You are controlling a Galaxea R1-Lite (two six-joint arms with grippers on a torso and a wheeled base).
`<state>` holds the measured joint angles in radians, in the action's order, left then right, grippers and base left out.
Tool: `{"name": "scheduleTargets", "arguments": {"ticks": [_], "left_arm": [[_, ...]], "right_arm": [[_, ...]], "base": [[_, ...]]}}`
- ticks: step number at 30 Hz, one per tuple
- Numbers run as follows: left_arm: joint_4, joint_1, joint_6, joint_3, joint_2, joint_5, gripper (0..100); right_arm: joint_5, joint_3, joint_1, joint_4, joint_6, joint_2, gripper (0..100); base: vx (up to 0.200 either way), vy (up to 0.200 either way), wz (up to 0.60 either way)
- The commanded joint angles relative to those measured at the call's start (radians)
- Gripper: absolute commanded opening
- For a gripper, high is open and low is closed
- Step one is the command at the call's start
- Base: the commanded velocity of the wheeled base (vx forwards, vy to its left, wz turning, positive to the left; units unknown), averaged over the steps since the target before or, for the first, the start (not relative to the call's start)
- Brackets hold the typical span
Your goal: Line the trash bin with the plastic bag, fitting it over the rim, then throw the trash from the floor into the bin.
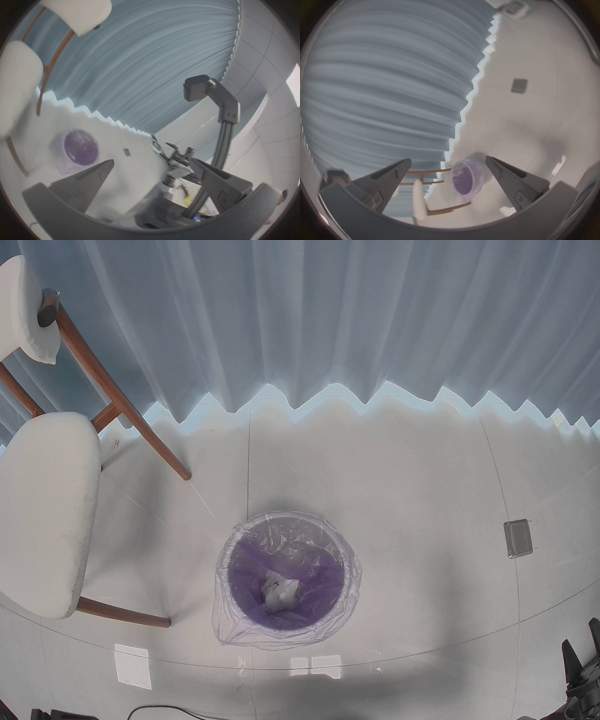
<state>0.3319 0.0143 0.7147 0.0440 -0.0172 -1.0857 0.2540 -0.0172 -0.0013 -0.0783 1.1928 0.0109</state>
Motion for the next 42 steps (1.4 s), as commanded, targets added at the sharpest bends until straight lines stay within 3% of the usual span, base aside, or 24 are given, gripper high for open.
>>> {"name": "scheduleTargets", "arguments": {"ticks": [1,2,3,5,7,9,12,14,16,17,19,20,21,23,25,27,29,31,33,35,36,38,39,42], "left_arm": [[-0.237,-0.013,-0.675,-0.043,0.017,0.770,100],[-0.294,-0.013,-0.701,-0.043,0.017,0.894,100],[-0.295,-0.013,-0.693,-0.043,0.017,0.955,100],[-0.281,-0.013,-0.686,-0.044,0.017,1.026,100],[-0.300,-0.013,-0.687,-0.044,0.017,1.113,100],[-0.320,-0.013,-0.673,-0.044,0.017,1.133,100],[-0.315,-0.011,-0.670,-0.044,0.017,1.127,100],[-0.330,-0.010,-0.707,-0.044,0.017,1.107,100],[-0.332,-0.011,-0.718,-0.044,0.017,1.095,100],[-0.330,-0.011,-0.718,-0.044,0.017,1.093,100],[-0.330,-0.013,-0.718,-0.044,0.017,1.093,100],[-0.330,-0.013,-0.718,-0.044,0.017,1.093,100],[-0.329,-0.013,-0.716,-0.044,0.017,1.093,100],[-0.330,-0.013,-0.715,-0.044,0.017,1.095,100],[-0.330,-0.013,-0.716,-0.044,0.017,1.093,100],[-0.329,-0.013,-0.715,-0.044,0.017,1.095,100],[-0.329,-0.013,-0.712,-0.044,0.017,1.095,100],[-0.329,-0.013,-0.709,-0.044,0.017,1.096,100],[-0.329,-0.013,-0.709,-0.044,0.017,1.096,100],[-0.329,-0.013,-0.709,-0.044,0.017,1.096,100],[-0.329,-0.013,-0.709,-0.044,0.017,1.096,100],[-0.329,-0.013,-0.709,-0.044,0.017,1.096,100],[-0.329,-0.013,-0.709,-0.044,0.017,1.096,100],[-0.329,-0.013,-0.709,-0.044,0.017,1.096,100]], "right_arm": [[0.082,0.017,0.000,0.015,-1.108,-0.009,100],[0.076,0.017,0.000,0.020,-1.136,-0.009,100],[0.051,0.017,0.000,0.020,-1.145,-0.009,100],[-0.096,0.017,0.000,0.020,-1.151,-0.009,100],[-0.305,0.014,0.000,0.032,-1.147,-0.008,100],[-0.374,0.011,0.000,0.046,-1.148,-0.009,100],[-0.348,0.013,0.000,0.046,-1.161,-0.009,100],[-0.219,0.011,0.000,0.051,-1.173,-0.008,100],[-0.167,0.000,-0.002,0.068,-1.168,0.000,100],[-0.225,-0.007,-0.008,0.084,-1.161,0.020,100],[-0.426,-0.015,-0.045,0.106,-1.167,0.075,100],[-0.449,-0.015,-0.048,0.106,-1.173,0.075,100],[-0.437,-0.015,-0.046,0.104,-1.204,0.069,100],[-0.322,-0.015,-0.034,0.107,-1.242,0.055,100],[-0.248,-0.018,-0.019,0.114,-1.242,0.034,100],[-0.249,-0.020,-0.006,0.115,-1.230,0.003,100],[-0.320,-0.015,-0.003,0.106,-1.185,-0.008,100],[-0.460,-0.012,-0.003,0.097,-1.182,-0.008,100],[-0.483,-0.012,-0.003,0.091,-1.190,-0.008,100],[-0.392,-0.012,-0.002,0.095,-1.211,-0.008,100],[-0.380,-0.012,-0.002,0.095,-1.216,-0.008,100],[-0.130,-0.012,-0.002,0.094,-1.323,-0.008,100],[-0.147,-0.012,-0.002,0.092,-1.332,-0.009,100],[-0.346,-0.007,-0.003,0.078,-1.305,-0.009,100]], "base": [[0.000,0.000,0.00],[0.000,0.000,0.00],[0.000,0.000,0.00],[0.000,0.000,0.00],[0.000,0.000,0.00],[0.000,0.000,0.00],[0.000,0.000,0.00],[0.000,0.000,0.00],[0.000,0.000,0.00],[0.000,0.000,0.00],[0.000,0.000,0.00],[0.000,0.000,0.00],[0.000,0.000,0.00],[0.000,0.000,0.00],[0.000,0.000,0.00],[0.000,0.000,0.00],[0.000,0.000,0.00],[0.000,0.000,0.00],[0.000,0.000,0.00],[0.000,0.000,0.00],[0.000,0.000,0.00],[0.000,0.000,0.00],[0.000,0.000,0.00],[0.000,0.000,0.00]]}}
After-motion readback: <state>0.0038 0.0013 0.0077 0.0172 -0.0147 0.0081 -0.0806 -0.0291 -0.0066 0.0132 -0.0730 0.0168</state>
